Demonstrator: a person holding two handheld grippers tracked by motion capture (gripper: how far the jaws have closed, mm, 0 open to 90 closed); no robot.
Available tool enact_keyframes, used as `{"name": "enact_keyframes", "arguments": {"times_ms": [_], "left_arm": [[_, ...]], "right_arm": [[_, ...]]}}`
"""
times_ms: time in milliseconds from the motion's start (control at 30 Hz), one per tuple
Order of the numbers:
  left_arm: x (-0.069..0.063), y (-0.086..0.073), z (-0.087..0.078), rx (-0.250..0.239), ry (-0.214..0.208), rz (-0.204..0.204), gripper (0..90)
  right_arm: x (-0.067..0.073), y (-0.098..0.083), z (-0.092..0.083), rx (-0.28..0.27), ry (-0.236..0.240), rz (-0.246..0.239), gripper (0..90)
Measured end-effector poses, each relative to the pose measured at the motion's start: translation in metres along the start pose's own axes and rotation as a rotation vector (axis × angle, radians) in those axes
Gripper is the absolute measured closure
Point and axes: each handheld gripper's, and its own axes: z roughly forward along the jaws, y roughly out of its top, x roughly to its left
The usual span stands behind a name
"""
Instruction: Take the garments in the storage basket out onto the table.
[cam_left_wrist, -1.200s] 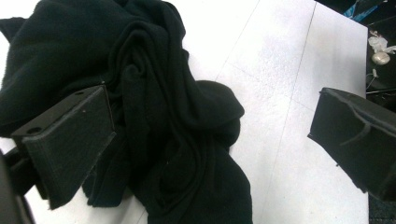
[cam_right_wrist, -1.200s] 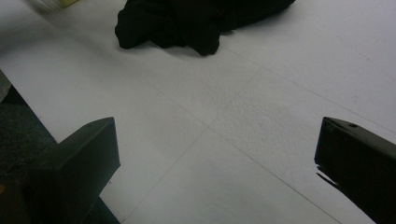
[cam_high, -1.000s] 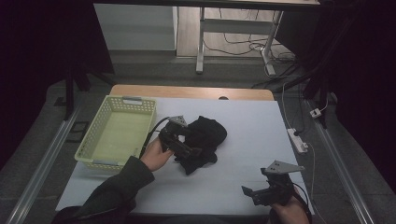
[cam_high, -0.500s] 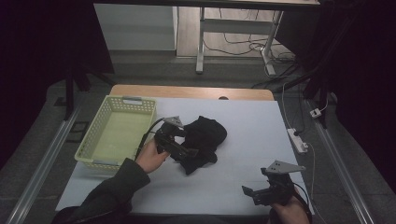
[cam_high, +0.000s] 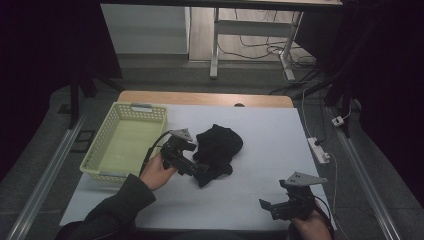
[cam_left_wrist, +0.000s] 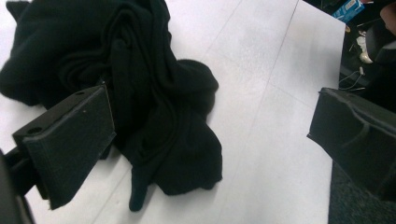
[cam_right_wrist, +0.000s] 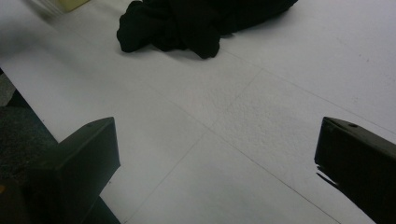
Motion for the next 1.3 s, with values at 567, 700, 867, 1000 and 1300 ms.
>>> {"name": "enact_keyframes", "arguments": {"times_ms": [567, 700, 867, 1000, 1300], "left_arm": [[-0.005, -0.015, -0.023, -0.034, 0.020, -0.002, 0.0], [-0.006, -0.019, -0.028, -0.041, 0.026, -0.008, 0.0], [-0.008, -0.024, -0.034, -0.048, 0.034, -0.019, 0.0], [-0.009, -0.028, -0.038, -0.053, 0.035, -0.019, 0.2], [-0.012, -0.040, -0.048, -0.078, 0.045, -0.039, 0.0]], "right_arm": [[0.001, 0.000, 0.000, 0.004, -0.004, -0.006, 0.0], [0.001, 0.000, 0.000, 0.004, -0.003, -0.007, 0.0], [0.001, 0.000, 0.000, 0.004, -0.004, -0.007, 0.0], [0.001, 0.000, 0.000, 0.004, -0.003, -0.006, 0.0], [0.000, 0.000, 0.000, 0.001, 0.002, -0.002, 0.0]]}}
